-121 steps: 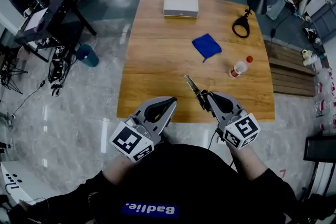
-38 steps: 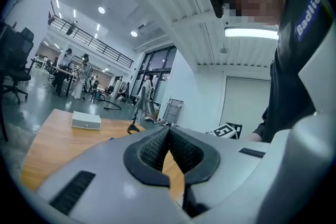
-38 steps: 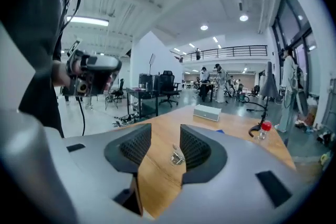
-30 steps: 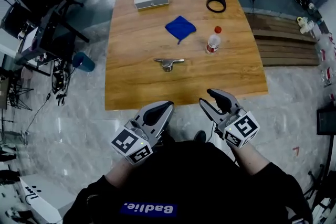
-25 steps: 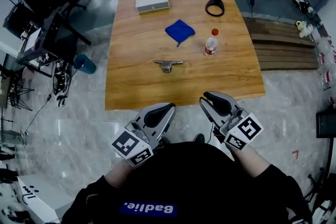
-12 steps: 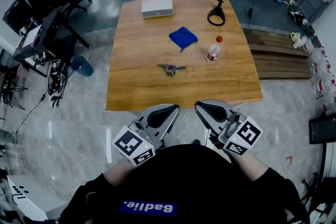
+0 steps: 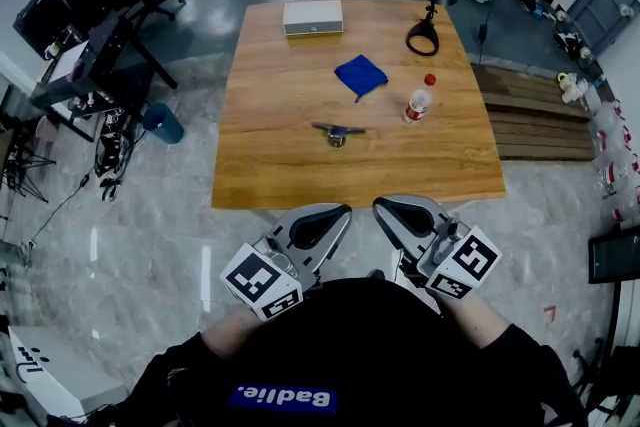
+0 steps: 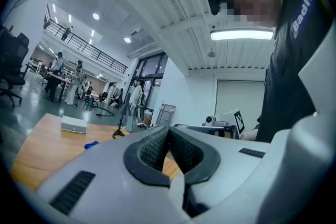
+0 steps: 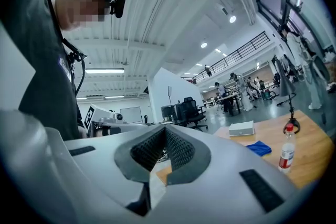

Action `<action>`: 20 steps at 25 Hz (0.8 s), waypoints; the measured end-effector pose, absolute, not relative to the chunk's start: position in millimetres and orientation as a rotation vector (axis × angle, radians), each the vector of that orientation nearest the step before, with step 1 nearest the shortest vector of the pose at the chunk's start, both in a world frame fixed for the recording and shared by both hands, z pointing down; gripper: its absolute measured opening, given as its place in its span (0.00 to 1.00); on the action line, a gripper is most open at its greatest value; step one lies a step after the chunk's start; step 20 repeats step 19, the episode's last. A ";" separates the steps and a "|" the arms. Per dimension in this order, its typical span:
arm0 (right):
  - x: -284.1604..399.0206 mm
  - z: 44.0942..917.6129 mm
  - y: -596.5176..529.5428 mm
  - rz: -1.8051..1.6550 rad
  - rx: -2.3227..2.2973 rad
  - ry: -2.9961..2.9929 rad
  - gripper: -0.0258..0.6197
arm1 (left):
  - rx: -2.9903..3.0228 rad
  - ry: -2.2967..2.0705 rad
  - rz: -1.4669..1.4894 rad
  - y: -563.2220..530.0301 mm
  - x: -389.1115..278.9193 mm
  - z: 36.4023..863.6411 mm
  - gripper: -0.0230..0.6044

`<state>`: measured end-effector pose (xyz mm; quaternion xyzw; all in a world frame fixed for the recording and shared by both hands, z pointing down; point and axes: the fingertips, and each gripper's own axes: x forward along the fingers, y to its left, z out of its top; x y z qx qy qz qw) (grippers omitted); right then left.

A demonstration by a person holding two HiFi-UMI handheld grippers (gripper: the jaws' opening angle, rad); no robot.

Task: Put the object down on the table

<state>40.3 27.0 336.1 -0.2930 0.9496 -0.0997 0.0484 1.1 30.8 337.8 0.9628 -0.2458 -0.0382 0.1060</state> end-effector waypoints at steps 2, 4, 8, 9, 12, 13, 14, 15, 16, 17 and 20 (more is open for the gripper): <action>38.4 336.3 27.3 -0.307 -0.895 2.892 0.04 | 2.834 -0.724 -0.109 32.8 -1.3 339.4 0.05; 36.9 337.4 29.1 -0.311 -0.899 2.890 0.04 | 2.835 -0.725 -0.109 35.0 -3.9 340.1 0.05; 36.5 337.8 29.2 -0.320 -0.906 2.886 0.04 | 2.839 -0.724 -0.112 36.1 -4.7 338.1 0.05; 35.9 338.0 29.5 -0.319 -0.906 2.886 0.04 | 2.839 -0.723 -0.112 36.3 -4.9 338.3 0.05; 33.8 339.2 30.7 -0.316 -0.904 2.889 0.05 | 2.840 -0.725 -0.116 36.1 -6.7 338.7 0.05; 33.4 338.9 30.7 -0.317 -0.903 2.890 0.04 | 2.840 -0.727 -0.118 35.9 -7.1 338.5 0.05; 33.3 338.3 30.5 -0.318 -0.903 2.890 0.04 | 2.839 -0.728 -0.119 35.7 -7.3 338.0 0.05; 33.6 337.8 30.4 -0.319 -0.904 2.890 0.04 | 2.839 -0.728 -0.120 35.6 -7.1 337.4 0.05; 34.1 337.7 30.7 -0.321 -0.904 2.891 0.04 | 2.838 -0.727 -0.120 35.9 -6.6 337.0 0.05; 34.7 337.9 31.4 -0.323 -0.905 2.892 0.04 | 2.838 -0.727 -0.120 36.5 -5.9 336.8 0.05; 35.9 338.8 33.3 -0.325 -0.906 2.894 0.04 | 2.839 -0.727 -0.119 38.3 -4.4 336.9 0.05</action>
